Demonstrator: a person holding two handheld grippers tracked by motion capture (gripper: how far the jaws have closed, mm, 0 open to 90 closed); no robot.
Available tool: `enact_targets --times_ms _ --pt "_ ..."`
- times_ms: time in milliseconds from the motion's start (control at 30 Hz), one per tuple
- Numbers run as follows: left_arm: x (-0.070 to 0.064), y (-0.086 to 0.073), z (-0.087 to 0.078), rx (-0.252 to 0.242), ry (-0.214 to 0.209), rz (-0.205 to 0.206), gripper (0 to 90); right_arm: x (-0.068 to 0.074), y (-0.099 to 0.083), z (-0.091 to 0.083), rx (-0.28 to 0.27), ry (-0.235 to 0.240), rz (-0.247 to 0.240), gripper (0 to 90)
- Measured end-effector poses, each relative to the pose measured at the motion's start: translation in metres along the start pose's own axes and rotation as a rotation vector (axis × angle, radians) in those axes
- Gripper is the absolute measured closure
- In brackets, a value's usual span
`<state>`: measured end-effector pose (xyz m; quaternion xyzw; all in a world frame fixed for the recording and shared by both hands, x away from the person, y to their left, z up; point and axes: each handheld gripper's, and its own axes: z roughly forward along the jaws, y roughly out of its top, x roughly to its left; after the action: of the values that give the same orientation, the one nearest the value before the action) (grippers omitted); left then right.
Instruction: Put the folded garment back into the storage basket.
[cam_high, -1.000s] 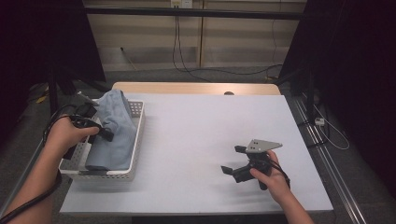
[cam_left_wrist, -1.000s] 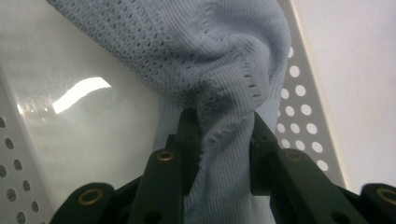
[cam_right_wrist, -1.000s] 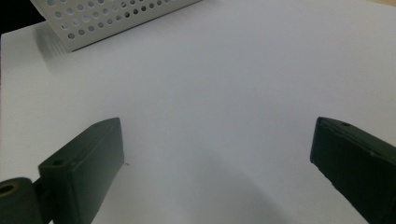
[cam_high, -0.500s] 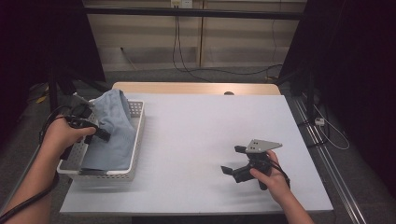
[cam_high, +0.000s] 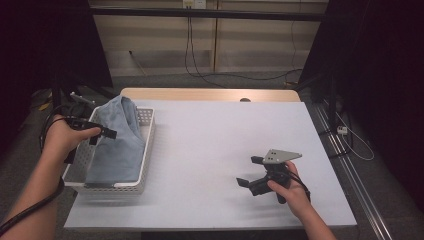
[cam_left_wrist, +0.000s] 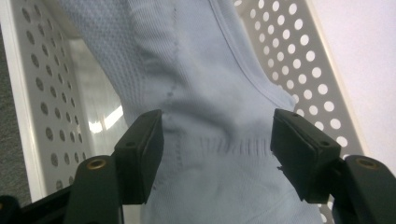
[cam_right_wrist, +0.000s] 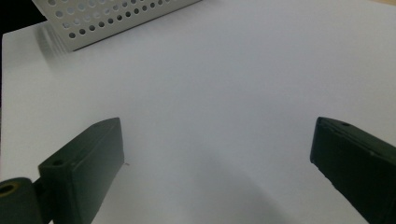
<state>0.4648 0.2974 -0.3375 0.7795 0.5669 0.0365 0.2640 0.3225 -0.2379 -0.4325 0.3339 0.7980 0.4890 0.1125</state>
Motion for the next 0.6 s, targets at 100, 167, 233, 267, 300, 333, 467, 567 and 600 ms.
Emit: enact_targets --times_ms 100,167,233,267,300,333,467,567,600 --pt "-0.001 0.003 0.002 -0.012 0.000 0.007 32.1 0.000 0.000 0.000 0.001 0.000 -0.001 2.5" --pt "-0.001 0.004 0.004 -0.016 -0.003 0.011 31.9 0.000 0.000 0.000 0.001 -0.001 0.001 2.5" --pt "-0.001 0.006 0.006 -0.030 0.001 0.005 31.3 0.000 0.000 0.000 0.001 0.001 0.002 2.5" --pt "0.000 0.007 0.006 -0.031 0.002 0.008 31.2 0.000 0.000 0.000 0.002 0.000 -0.001 2.5" --pt "0.001 0.007 0.007 -0.033 0.003 0.013 31.2 0.000 0.000 0.000 0.002 0.002 -0.001 2.5" --pt "0.001 0.008 0.008 -0.037 0.004 0.008 31.4 0.000 0.000 0.000 0.003 0.002 -0.002 2.5" --pt "0.002 0.011 0.011 -0.055 0.008 0.010 32.0 0.000 0.000 0.000 0.004 0.002 -0.004 2.5" --pt "0.004 0.013 0.011 -0.066 0.007 0.004 34.6 0.000 0.000 0.000 0.003 0.002 -0.003 2.5" --pt "0.004 0.013 0.011 -0.066 0.007 0.004 36.7 0.000 0.000 0.000 0.002 0.003 -0.003 2.5"
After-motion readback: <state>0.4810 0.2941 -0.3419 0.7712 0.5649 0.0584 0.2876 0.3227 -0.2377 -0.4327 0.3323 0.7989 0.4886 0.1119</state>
